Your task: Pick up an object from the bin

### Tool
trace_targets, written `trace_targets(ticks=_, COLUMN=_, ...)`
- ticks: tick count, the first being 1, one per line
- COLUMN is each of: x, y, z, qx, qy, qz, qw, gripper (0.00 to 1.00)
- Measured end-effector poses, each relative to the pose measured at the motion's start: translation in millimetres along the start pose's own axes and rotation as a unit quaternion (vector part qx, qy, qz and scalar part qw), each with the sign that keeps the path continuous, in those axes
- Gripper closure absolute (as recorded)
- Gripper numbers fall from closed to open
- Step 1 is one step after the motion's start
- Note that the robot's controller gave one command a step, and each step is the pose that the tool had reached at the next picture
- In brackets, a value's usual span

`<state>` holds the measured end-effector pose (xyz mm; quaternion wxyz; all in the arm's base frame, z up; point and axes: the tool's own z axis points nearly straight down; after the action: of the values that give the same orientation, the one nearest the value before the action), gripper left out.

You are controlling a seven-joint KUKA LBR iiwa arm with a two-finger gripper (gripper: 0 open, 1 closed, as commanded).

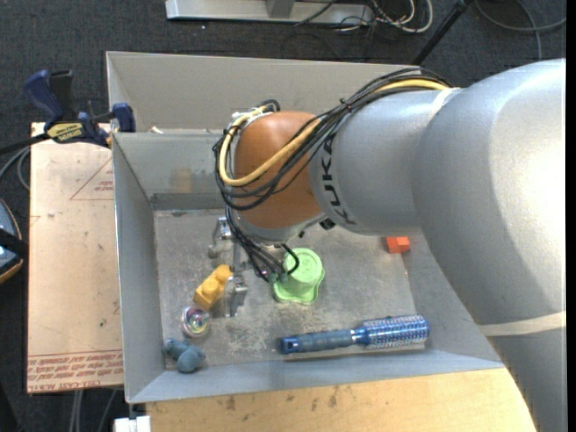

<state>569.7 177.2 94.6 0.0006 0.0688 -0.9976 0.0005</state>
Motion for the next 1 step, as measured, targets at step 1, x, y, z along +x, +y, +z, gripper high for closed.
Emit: trace_targets(ticks=1, x=-0.6, y=1.8, z=-1.2, qx=-0.001, qy=-0.0012, qz=0.0, qw=1.0, gripper=1.0)
